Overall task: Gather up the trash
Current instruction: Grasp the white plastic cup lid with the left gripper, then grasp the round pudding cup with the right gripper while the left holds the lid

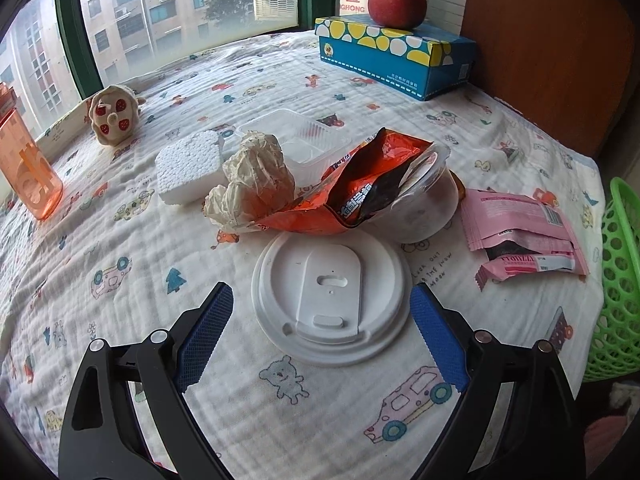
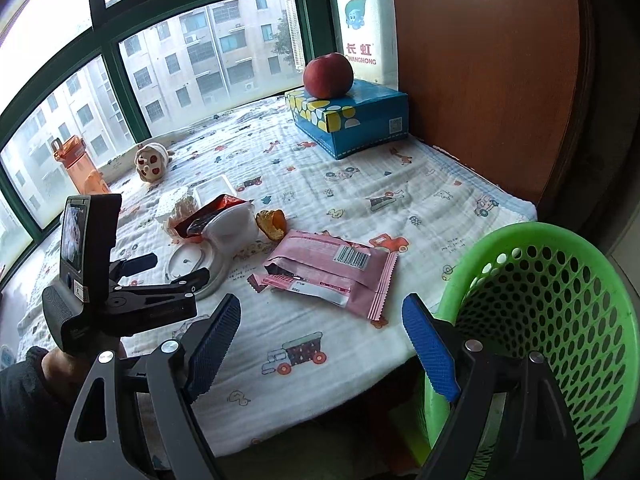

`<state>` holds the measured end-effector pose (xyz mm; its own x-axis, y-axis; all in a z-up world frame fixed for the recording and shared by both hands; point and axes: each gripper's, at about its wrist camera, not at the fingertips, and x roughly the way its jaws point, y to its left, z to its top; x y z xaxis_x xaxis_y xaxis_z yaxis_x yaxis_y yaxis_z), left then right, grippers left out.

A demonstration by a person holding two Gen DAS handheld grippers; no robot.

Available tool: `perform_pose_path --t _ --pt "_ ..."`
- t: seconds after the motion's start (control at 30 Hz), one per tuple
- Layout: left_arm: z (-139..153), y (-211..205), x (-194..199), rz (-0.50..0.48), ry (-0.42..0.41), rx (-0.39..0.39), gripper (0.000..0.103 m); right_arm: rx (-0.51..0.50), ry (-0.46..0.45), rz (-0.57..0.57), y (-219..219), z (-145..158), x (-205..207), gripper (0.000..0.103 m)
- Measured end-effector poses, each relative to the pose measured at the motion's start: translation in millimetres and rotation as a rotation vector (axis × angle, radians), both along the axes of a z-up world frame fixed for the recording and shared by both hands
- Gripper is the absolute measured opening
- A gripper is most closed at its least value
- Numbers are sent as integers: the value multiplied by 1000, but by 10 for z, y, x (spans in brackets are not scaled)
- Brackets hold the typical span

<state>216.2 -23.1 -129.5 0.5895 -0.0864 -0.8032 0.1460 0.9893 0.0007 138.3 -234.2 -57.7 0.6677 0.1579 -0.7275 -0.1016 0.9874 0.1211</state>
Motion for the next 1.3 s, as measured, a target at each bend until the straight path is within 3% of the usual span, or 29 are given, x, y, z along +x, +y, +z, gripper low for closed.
perform_pose_path --t 0.1,0.17,0.53,0.93,1.3 --pt "-38 3 32 6 11 -5 87 3 10 1 1 -23 33 80" --pt "-47 -5 34 -6 15 -17 76 -1 12 2 9 -35 52 80" --pt "117 190 -191 8 -25 -46 75 -4 22 45 148 -101 217 80" --pt "430 682 -441 82 -79 -95 75 -41 39 137 512 -246 458 80" --pt "529 955 -518 133 -96 -129 75 -73 78 242 896 -460 779 77"
